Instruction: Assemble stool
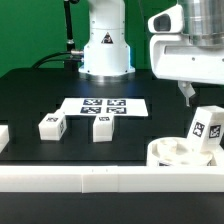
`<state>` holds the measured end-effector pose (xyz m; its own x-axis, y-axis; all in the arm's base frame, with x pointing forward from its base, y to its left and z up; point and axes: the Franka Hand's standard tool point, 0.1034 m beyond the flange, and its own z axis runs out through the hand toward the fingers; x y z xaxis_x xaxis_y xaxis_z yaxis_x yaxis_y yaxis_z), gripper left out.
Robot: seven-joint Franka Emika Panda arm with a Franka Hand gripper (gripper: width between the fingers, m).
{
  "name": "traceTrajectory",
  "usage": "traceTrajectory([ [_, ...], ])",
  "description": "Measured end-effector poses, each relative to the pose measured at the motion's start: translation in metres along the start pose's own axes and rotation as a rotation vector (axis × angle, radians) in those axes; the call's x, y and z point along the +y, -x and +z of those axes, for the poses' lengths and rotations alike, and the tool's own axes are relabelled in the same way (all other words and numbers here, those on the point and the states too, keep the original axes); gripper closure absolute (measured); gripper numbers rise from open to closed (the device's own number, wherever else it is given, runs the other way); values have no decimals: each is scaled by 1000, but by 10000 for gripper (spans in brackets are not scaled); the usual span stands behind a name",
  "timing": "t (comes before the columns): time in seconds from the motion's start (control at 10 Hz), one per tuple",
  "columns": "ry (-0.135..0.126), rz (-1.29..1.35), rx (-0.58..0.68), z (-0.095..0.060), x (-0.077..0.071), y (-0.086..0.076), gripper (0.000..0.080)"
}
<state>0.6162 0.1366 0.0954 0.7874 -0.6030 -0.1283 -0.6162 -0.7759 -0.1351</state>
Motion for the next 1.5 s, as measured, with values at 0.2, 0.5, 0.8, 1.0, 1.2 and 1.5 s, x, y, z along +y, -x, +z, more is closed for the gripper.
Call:
traceTrajectory([
  [0.2,1,-231,-1,1,1,0,151],
  [0.5,59,-700,14,-4,-1,-2,151],
  [0.8,82,-1034,12,-4,1,-6,151],
  [1.0,93,-1226,8,-5,1,-7,151],
  [1.2,164,-1560,70,-5,-8,-7,151],
  [1.5,221,-1898,91,-8,-12,-9,151],
])
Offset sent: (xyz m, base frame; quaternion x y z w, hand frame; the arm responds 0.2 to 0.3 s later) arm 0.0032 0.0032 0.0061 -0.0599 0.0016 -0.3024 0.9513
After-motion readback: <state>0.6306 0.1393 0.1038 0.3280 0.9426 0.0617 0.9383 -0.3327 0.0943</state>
